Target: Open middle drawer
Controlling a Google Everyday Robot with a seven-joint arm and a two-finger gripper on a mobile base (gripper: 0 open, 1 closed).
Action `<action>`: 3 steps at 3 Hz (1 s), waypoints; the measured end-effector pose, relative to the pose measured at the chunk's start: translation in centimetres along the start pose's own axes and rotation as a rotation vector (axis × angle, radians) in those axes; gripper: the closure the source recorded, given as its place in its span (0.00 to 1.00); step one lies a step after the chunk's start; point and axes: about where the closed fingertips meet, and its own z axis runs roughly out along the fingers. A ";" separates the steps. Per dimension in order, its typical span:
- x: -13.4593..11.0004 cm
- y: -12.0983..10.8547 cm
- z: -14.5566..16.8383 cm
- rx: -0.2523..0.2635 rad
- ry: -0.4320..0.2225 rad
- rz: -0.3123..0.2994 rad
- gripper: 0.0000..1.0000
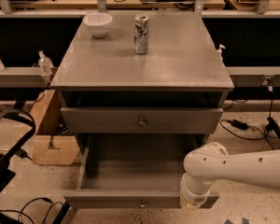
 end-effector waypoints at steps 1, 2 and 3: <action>0.0 0.1 0.1 -0.002 0.000 0.000 0.58; 0.0 0.2 0.2 -0.005 0.000 0.000 0.35; 0.0 0.3 0.2 -0.007 0.000 0.000 0.12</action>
Offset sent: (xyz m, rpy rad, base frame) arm -0.0008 -0.0001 -0.0006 -0.0002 0.0018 0.0004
